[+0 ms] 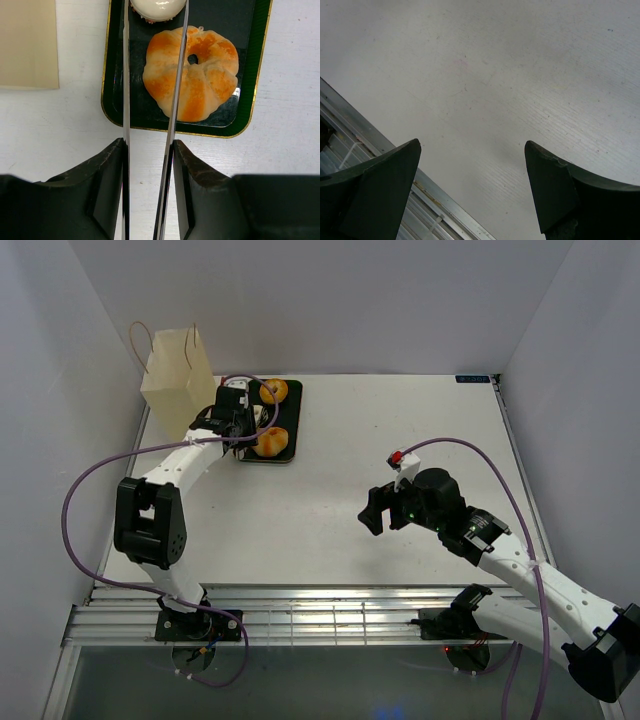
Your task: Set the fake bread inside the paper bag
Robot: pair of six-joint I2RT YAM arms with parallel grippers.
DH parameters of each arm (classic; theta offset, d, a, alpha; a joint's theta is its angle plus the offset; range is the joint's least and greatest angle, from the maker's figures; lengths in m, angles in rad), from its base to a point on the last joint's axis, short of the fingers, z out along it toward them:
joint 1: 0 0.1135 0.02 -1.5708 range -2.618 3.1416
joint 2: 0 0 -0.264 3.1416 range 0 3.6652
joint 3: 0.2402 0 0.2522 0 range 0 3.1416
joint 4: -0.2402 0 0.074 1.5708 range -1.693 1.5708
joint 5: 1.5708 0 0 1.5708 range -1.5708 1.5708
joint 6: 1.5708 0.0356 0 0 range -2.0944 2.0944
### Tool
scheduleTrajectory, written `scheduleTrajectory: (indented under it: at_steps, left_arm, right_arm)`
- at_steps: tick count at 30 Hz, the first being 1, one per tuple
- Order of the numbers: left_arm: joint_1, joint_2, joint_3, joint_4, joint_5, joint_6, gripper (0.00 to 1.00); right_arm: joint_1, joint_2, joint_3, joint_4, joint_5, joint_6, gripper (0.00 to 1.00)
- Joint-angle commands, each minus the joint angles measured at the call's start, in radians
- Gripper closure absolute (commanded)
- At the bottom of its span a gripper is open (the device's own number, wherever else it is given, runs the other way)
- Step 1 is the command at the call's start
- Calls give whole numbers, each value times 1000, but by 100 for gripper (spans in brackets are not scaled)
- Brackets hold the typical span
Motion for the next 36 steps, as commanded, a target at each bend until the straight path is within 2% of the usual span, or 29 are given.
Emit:
scheduleTrajectory:
  at_steps: [1, 18, 28, 36]
  left_arm:
    - [7, -106, 38, 7, 0, 0, 55]
    - [23, -329, 225, -84, 127, -49, 56]
    - [176, -378, 420, -145, 143, -41, 56]
    - [245, -441, 356, -118, 100, -27, 54]
  right_arm:
    - [-4, -19, 25, 13, -8, -2, 10]
    - [-5, -33, 28, 11, -14, -2, 10]
    - [-5, -28, 23, 13, -15, -2, 10]
    - [-5, -16, 23, 16, -11, -10, 10]
